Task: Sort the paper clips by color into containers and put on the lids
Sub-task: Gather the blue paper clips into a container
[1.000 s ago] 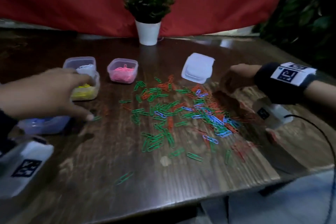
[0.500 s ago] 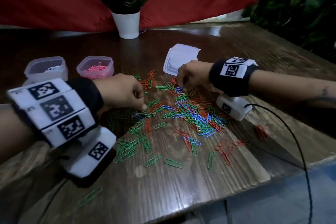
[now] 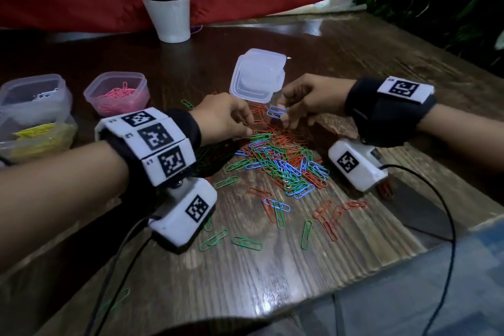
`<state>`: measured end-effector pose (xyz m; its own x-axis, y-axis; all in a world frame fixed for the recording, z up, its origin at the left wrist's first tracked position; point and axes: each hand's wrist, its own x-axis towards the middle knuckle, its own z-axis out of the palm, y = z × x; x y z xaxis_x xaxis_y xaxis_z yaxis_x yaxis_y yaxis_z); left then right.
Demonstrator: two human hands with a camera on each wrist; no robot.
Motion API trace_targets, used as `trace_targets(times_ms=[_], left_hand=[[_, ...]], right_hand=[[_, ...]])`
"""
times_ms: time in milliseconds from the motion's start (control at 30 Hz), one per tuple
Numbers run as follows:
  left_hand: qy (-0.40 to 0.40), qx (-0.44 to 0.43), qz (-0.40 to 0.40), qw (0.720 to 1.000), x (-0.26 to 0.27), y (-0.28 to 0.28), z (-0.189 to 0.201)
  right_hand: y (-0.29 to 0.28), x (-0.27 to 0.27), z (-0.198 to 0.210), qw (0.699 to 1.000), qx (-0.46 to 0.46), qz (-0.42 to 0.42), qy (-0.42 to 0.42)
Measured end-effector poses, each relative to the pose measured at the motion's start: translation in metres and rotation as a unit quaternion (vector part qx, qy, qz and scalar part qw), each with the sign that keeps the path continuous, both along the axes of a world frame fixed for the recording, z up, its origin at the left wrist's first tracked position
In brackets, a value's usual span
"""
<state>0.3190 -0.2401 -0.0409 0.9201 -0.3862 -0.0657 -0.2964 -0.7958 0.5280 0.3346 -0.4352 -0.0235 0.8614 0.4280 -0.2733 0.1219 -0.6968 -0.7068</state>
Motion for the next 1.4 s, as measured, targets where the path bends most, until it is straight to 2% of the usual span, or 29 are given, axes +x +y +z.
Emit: trace_targets(times_ms=[267, 400, 533, 667, 733, 833, 933, 1033, 1133, 1233, 1333, 1400], left_hand=[[0.066, 0.076, -0.045, 0.994, -0.004, -0.009, 0.003], [0.082, 0.074, -0.024, 0.994, -0.008, 0.014, 0.007], [0.079, 0.024, 0.012, 0.997, -0.010, 0.035, 0.014], [0.129, -0.094, 0.020, 0.987, -0.018, 0.041, 0.024], [0.139, -0.115, 0.040, 0.983, -0.020, 0.047, 0.026], [0.123, -0.013, 0.031, 0.992, -0.022, 0.065, 0.025], [0.132, 0.105, 0.011, 0.986, -0.025, 0.084, 0.022], [0.129, 0.144, 0.013, 0.981, -0.033, 0.091, 0.025], [0.034, 0.159, -0.024, 0.986, -0.036, 0.085, 0.028], [0.019, 0.185, -0.092, 0.978, -0.038, 0.074, 0.024], [0.009, 0.210, -0.098, 0.973, -0.038, 0.073, 0.018], [-0.001, 0.211, -0.092, 0.973, -0.038, 0.077, 0.017]], right_hand=[[-0.018, -0.027, 0.005, 0.984, 0.144, -0.089, 0.061], [-0.021, -0.038, 0.004, 0.984, 0.127, -0.100, 0.069], [-0.013, -0.040, 0.002, 0.977, 0.140, -0.139, 0.084], [0.001, -0.041, 0.008, 0.958, 0.208, -0.169, 0.105], [0.008, -0.043, 0.010, 0.956, 0.213, -0.167, 0.116], [0.016, -0.045, 0.008, 0.959, 0.197, -0.169, 0.112], [0.019, -0.047, 0.005, 0.964, 0.176, -0.172, 0.100], [0.025, -0.049, 0.004, 0.982, 0.107, -0.142, 0.067], [0.039, -0.045, 0.003, 0.994, 0.036, -0.100, 0.008], [0.055, -0.034, -0.003, 0.996, -0.014, -0.079, -0.033], [0.066, -0.024, -0.006, 0.996, -0.051, -0.060, -0.052], [0.073, -0.024, -0.006, 0.992, -0.105, -0.014, -0.071]])
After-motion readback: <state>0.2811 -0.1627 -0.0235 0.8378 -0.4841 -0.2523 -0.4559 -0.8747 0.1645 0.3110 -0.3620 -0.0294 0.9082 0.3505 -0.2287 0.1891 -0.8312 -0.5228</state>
